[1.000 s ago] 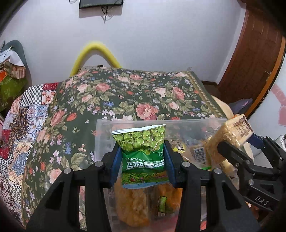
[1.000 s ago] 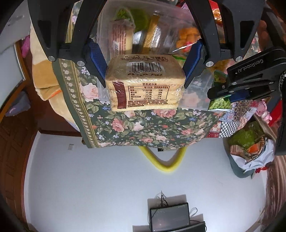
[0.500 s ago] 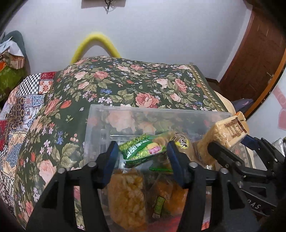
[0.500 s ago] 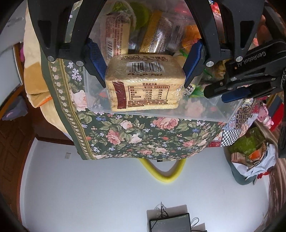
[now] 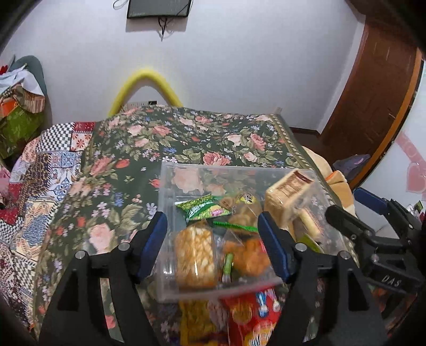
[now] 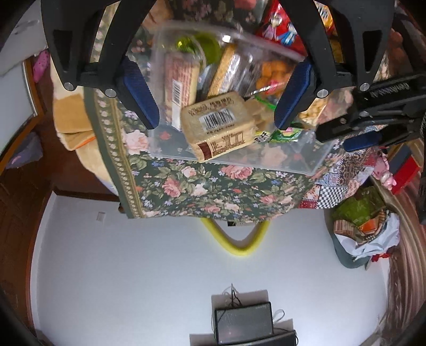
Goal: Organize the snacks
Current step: 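Withdraw both tools from the box toward the remaining snacks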
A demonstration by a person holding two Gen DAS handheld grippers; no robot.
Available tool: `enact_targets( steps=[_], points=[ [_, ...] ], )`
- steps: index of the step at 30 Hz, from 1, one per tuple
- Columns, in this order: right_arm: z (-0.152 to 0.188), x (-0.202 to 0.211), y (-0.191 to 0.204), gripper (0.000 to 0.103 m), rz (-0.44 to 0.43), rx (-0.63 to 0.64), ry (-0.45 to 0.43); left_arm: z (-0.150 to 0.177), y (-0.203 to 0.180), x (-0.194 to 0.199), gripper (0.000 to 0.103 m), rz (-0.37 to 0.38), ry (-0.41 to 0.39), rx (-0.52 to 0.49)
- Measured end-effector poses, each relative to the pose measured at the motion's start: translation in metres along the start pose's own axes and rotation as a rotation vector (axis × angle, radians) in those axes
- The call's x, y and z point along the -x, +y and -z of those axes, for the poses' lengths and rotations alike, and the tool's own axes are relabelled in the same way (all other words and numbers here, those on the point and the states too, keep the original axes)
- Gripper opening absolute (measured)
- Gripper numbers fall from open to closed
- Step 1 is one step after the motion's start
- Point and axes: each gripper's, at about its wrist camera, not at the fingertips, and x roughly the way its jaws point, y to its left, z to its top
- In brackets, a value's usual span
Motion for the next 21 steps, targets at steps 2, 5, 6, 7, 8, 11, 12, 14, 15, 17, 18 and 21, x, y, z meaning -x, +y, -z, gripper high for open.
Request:
enact_targets(
  steps=[2,5,6,7,8,11,12,14,15,17,18,21],
  points=[
    [0.007,0.014,-0.002,0.088,0.005,0.009,-0.012,0.005,0.001,0.015,0.079,-0.008,-0.014,-0.014],
    [0.02,0.029,-0.008,0.091,0.009,0.016,-0.011,0.02,0.006,0.038,0.086,-0.03,-0.033,-0.02],
    [0.026,0.034,-0.011,0.092,0.014,0.023,-0.007,0.023,0.008,0.041,0.086,-0.032,-0.027,-0.02],
    [0.032,0.039,-0.013,0.091,0.022,0.029,0.0,0.03,0.011,0.046,0.086,-0.031,-0.017,-0.016],
    [0.039,0.043,-0.014,0.092,0.028,0.033,0.007,0.036,0.014,0.05,0.087,-0.029,-0.008,-0.009],
    [0.056,0.052,-0.021,0.092,0.039,0.041,0.029,0.055,0.02,0.057,0.087,-0.025,0.026,0.005],
    [0.061,0.054,-0.023,0.092,0.043,0.048,0.038,0.061,0.021,0.058,0.087,-0.024,0.037,0.007],
    [0.071,0.058,-0.026,0.092,0.056,0.057,0.053,0.076,0.023,0.059,0.087,-0.029,0.065,0.004],
    [0.074,0.061,-0.027,0.092,0.06,0.059,0.059,0.083,0.023,0.059,0.087,-0.033,0.077,0.003],
    [0.08,0.064,-0.03,0.092,0.066,0.059,0.07,0.1,0.023,0.056,0.087,-0.037,0.113,-0.003],
    [0.085,0.065,-0.032,0.092,0.064,0.053,0.076,0.105,0.023,0.053,0.087,-0.039,0.126,-0.004],
    [0.098,0.067,-0.037,0.092,0.058,0.035,0.093,0.125,0.022,0.045,0.087,-0.049,0.172,-0.004]
  ],
)
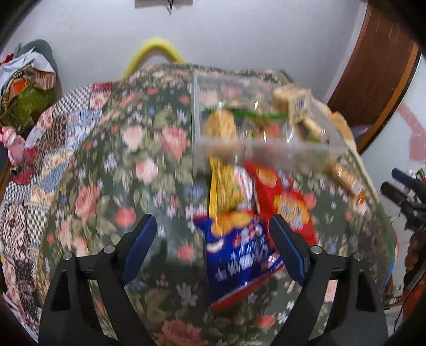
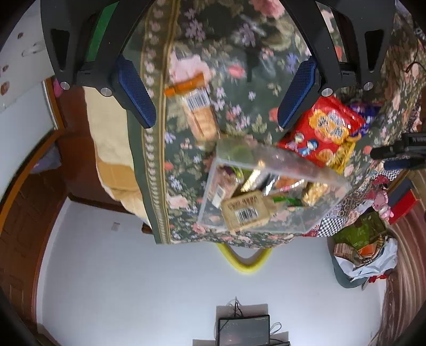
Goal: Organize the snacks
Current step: 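Withdraw both tools from the box toward the remaining snacks, then grasp the blue cracker bag with the left tool while the right tool grasps the biscuit roll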
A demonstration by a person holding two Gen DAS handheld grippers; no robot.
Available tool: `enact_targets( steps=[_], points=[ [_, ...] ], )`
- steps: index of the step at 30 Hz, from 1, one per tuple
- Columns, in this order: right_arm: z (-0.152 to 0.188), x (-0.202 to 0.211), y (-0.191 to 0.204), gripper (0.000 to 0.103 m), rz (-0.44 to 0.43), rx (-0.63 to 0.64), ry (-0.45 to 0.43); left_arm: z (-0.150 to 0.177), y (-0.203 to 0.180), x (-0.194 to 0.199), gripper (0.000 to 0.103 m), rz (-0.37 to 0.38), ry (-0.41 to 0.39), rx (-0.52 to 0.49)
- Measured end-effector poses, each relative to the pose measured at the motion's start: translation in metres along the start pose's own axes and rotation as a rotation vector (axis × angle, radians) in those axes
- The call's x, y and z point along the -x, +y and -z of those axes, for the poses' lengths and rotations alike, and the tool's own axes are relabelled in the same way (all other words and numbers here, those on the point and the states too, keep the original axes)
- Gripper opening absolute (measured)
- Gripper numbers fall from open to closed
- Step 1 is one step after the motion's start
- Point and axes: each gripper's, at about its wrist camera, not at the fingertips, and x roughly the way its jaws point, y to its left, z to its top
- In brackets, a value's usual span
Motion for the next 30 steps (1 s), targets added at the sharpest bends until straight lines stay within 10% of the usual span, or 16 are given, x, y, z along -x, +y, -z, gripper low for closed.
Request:
enact_targets(
  steps=[18,25,30],
  points=[
    [0.015,-0.062,-0.037,0.089,-0.035,-0.036,0.122,0.022,-0.016,-0.054,0.092,0.039,0.112,0.056],
    [0.015,-0.086,-0.033,0.069,-0.062,-0.034,0.159,0.025,-0.016,-0.069,0.091,0.029,0.107,0.073],
    [0.015,-0.087,-0.032,0.043,-0.06,-0.015,0.155,0.027,-0.021,-0.063,0.072,0.03,0.089,0.037]
  ],
)
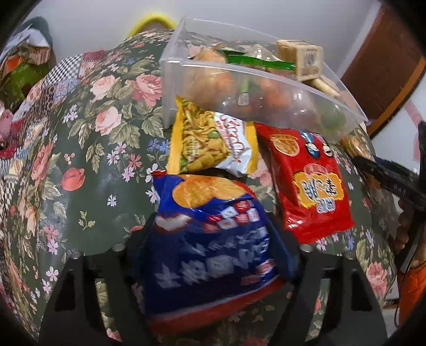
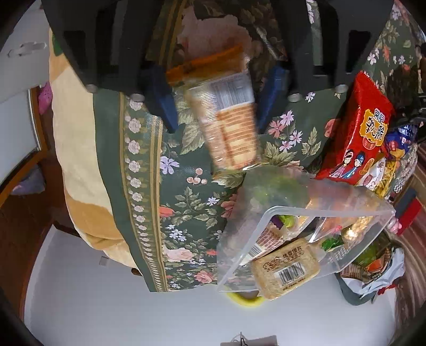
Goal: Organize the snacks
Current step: 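Grasp the blue cracker bag with the left tool while the right tool grasps the biscuit roll, then carry the blue bag and biscuit roll into the clear box and release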
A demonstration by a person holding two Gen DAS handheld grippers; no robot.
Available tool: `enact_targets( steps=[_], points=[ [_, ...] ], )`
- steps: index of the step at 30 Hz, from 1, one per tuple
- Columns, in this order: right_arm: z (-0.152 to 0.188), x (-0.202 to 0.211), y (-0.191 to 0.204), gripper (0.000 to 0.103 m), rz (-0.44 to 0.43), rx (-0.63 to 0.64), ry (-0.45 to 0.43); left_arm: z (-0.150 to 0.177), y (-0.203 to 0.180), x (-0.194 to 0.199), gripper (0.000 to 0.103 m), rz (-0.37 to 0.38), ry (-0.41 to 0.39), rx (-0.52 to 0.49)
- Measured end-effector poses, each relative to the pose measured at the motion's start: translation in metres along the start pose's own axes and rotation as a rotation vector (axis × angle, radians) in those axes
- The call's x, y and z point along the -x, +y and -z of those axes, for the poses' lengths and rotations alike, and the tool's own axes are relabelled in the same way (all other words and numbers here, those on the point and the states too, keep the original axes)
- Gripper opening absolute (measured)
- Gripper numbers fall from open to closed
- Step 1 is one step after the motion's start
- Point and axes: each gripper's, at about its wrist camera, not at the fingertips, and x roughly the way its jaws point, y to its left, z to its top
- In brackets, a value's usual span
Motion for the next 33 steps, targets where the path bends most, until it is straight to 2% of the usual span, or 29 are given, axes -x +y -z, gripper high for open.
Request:
enact_targets(
  steps=[1,5,11,15,24,33],
  points=[
    [0.0,0.0,0.0,0.038,0.001,-0.001,0.0,0.002,-0.002,0.002,0.072,-0.002,-0.003,-0.008],
    [0.002,0.006,-0.001,0.034,-0.003,-0.017,-0.005,0.009,-0.006,0.009,0.07,-0.007,-0.014,-0.018],
    [0.007,0.026,0.006,0.033,0.005,0.001,-0.037,0.014,0.001,0.025,0.069,-0.008,-0.029,0.005],
    [0.006,0.045,0.016,0.033,0.015,0.036,-0.077,0.013,0.008,0.046,0.069,-0.01,-0.07,0.02],
    [-0.011,0.073,0.032,0.033,-0.01,0.049,-0.17,-0.016,0.002,0.085,0.069,-0.001,-0.177,-0.002],
    [-0.049,0.074,0.054,0.033,-0.051,0.055,-0.242,-0.059,-0.011,0.092,0.069,0.011,-0.25,-0.037]
  ],
)
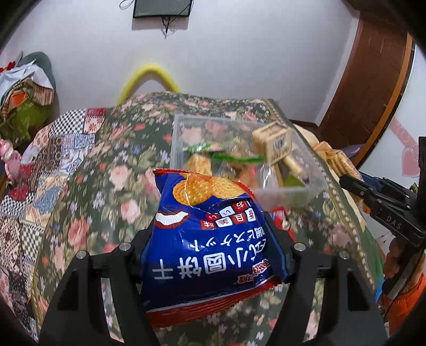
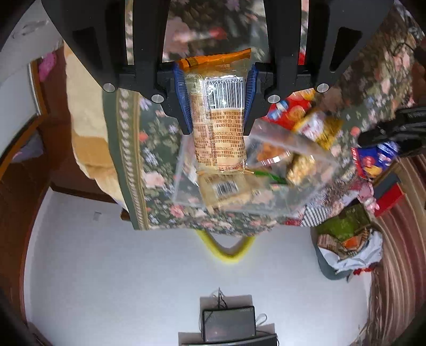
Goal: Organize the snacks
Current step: 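Carry the blue bag and biscuit roll into the clear box and release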
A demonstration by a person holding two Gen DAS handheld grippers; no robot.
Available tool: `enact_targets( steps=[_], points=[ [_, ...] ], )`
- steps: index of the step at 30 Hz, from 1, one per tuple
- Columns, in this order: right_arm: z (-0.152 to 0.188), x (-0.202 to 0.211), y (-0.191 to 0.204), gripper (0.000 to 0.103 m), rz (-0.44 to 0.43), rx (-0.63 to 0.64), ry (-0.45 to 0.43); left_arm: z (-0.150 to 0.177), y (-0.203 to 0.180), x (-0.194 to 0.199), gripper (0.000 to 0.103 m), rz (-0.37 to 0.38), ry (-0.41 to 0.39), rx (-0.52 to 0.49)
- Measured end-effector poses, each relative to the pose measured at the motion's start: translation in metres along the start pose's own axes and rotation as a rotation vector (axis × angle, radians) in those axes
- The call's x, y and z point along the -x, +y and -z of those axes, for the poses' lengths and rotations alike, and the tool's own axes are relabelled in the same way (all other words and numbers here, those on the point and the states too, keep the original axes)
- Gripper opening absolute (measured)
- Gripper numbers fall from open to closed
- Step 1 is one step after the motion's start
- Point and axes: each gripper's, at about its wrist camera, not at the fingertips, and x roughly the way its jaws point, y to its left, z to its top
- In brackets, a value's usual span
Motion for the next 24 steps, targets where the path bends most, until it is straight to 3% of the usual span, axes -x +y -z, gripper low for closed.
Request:
enact_targets(
  steps=[10,24],
  points=[
    [-0.038,-0.021,0.023,0.033,-0.019,0.013,-0.046,-0.044,-0.003,-0.029,0.069,0.018,-0.022,-0.006],
    [-0.064,-0.076,0.036,0.033,-0.057,0.004,0.008,-0.085,0.021,-0.1,0.069,0.043,0.03,0.03]
  ],
)
